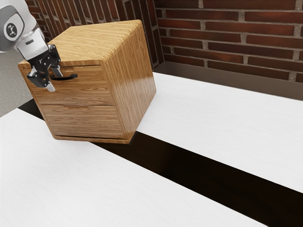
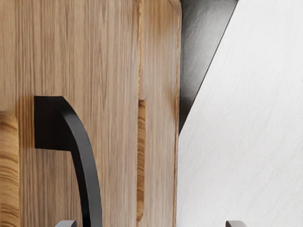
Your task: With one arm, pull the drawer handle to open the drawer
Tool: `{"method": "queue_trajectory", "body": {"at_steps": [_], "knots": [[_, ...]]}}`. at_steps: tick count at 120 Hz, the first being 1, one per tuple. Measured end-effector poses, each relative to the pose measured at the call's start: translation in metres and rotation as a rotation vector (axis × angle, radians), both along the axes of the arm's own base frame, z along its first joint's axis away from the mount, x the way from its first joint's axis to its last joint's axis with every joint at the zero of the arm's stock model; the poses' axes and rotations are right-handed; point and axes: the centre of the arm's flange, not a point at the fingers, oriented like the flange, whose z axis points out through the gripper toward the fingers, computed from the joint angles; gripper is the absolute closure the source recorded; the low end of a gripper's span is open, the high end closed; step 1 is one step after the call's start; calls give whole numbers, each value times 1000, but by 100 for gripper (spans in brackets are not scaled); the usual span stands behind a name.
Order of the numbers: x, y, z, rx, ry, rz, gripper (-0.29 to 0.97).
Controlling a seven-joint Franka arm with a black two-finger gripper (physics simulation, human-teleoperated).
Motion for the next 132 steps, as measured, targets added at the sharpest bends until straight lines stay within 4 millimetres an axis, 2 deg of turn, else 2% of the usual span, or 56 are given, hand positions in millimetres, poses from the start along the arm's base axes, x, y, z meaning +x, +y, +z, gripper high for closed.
{"method": "queue_trajectory", "body": {"at_steps": [51,132], "knots": [[-16,-8,-3,6,-18,7,34],[-53,-25,-8,3,-44,19,37]]}}
